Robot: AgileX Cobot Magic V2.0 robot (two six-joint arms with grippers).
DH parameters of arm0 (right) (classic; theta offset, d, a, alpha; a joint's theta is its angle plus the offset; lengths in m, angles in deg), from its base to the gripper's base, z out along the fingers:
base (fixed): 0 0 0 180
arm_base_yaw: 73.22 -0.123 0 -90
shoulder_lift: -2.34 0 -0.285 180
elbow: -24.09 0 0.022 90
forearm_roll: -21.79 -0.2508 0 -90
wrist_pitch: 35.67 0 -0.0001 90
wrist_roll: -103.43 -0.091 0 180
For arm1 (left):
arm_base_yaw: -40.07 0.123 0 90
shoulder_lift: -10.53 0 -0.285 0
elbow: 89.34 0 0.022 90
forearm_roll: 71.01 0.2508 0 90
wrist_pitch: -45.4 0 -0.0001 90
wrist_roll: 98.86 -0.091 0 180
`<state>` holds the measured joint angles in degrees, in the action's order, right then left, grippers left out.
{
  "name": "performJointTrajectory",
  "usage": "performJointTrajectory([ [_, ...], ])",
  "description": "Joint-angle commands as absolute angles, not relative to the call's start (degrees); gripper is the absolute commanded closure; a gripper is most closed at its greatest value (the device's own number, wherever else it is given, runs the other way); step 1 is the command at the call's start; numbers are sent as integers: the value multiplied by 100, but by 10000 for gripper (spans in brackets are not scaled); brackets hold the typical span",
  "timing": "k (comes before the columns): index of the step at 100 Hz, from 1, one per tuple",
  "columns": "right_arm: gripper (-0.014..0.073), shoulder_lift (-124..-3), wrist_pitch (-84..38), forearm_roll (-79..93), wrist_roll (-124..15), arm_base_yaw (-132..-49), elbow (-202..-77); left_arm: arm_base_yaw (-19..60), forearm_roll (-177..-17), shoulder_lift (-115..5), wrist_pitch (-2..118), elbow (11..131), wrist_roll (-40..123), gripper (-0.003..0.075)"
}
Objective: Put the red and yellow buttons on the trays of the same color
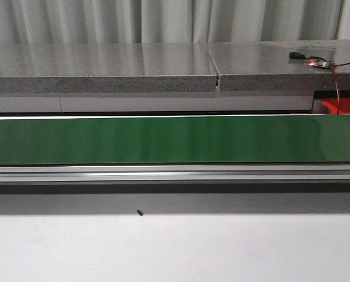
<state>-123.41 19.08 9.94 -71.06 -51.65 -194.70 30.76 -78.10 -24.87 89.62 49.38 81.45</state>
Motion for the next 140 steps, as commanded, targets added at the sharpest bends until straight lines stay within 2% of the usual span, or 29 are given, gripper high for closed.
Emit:
performJointTrajectory([
  [1,314,-11742,1787,906,-7027,-5277,-19646,3031,-7864,-2513,8601,5092,8198,739],
  [26,570,-11152,1795,916,-6938,-5768,-19336,3031,-7864,-2513,8601,5092,8198,739],
  [40,645,-10811,1683,916,-6938,-6046,-18926,3031,-7864,-2513,8601,5092,8198,739],
  [61,653,-10185,1309,916,-6938,-6422,-18016,3031,-7864,-2513,8601,5092,8198,739],
  [93,653,-8801,283,916,-6938,-6852,-15993,3031,-7864,-2513,8601,5092,8198,739],
  [140,653,-6358,-1220,916,-6938,-6864,-13632,3031,-7864,-2513,8601,5092,8198,739],
])
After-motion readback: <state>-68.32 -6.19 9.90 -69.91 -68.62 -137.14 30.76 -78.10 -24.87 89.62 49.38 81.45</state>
